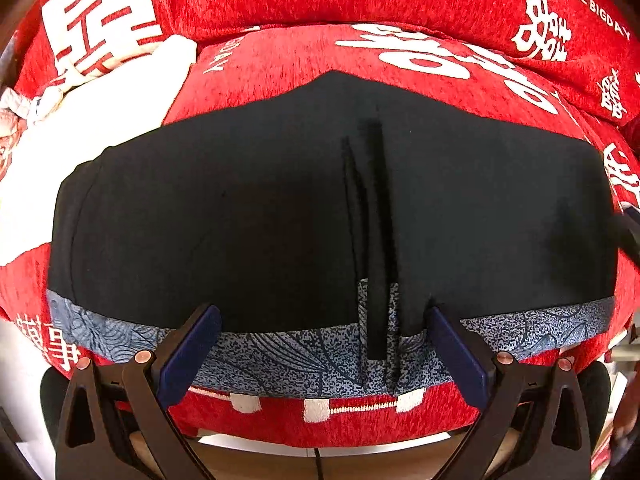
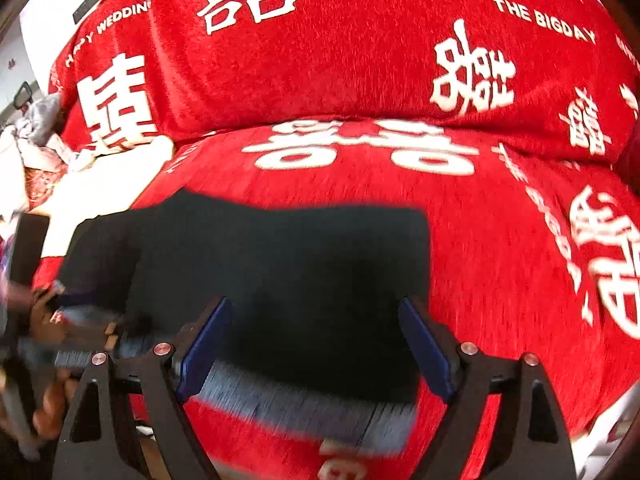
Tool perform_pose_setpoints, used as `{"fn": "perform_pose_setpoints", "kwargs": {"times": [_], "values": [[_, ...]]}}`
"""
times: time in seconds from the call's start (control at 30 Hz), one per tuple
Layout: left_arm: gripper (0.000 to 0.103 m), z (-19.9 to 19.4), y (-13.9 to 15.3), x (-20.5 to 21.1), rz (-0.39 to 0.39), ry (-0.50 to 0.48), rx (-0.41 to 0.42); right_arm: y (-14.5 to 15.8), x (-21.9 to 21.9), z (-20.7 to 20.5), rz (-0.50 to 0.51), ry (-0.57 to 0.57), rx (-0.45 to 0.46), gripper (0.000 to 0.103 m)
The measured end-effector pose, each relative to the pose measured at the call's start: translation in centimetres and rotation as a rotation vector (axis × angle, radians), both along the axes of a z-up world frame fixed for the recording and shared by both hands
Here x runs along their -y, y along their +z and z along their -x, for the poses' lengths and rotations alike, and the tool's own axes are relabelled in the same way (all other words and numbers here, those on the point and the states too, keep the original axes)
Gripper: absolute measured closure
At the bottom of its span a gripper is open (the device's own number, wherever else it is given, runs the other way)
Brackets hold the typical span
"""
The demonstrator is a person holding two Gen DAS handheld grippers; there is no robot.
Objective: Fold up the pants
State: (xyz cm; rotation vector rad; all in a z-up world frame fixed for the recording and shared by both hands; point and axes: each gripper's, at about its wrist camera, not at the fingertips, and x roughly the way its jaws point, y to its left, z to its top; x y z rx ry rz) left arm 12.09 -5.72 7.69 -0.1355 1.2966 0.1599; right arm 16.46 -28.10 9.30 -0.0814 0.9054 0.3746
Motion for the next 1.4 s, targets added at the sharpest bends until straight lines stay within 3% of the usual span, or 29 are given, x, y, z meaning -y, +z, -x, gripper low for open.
{"fn": "perform_pose_setpoints", "kwargs": {"times": [0.13,0.17,0.2,0.3,0.4,0.53,0.67,0.9,1.0,1.2,1.4], "values": [[0.0,-0.2,-0.4,-0.2,0.022,-0.002,-0.001,-2.4,-1.3,-3.9,0.106,-0.013,-0.03,0.014],[0.0,-0.2,-0.5,-0.2,0.023,-0.004,0.002,-2.8,-1.6,-4.7,0.127,-0.018,-0.033,0.01],[0.0,-0.2,-0.6,-0.1,0.021,-0.005,0.005,-3.1,-1.5,-5.4,0.131,-0.025,-0.043,0.004],[0.0,-0.1,-0.6,0.0,0.015,-0.008,0.015,-3.4,-1.5,-6.0,0.126,-0.054,-0.062,0.002],[0.0,-0.1,-0.7,-0.3,0.031,-0.01,0.016,-3.1,-1.9,-3.9,0.18,-0.057,-0.028,0.002],[0.0,-0.1,-0.8,-0.4,0.034,-0.016,0.023,-4.2,-2.1,2.2,0.258,-0.047,0.032,0.002],[0.0,-0.1,-0.7,-0.5,0.034,-0.024,0.021,-4.3,-1.1,5.6,0.239,-0.078,0.036,0.001],[0.0,0.9,0.6,-0.9,0.025,-0.001,0.037,-2.8,-1.9,6.9,0.171,-0.053,0.08,0.001],[0.0,0.9,0.1,-1.0,0.033,-0.003,0.022,-5.0,-3.1,6.1,0.211,-0.022,0.002,0.002],[0.0,1.3,0.5,-1.4,0.055,-0.006,0.051,-3.6,-3.7,6.4,0.184,-0.023,0.054,0.001],[0.0,2.2,1.6,-2.8,0.08,0.016,0.081,-4.9,-5.4,5.1,0.245,-0.025,0.015,0.001]]}}
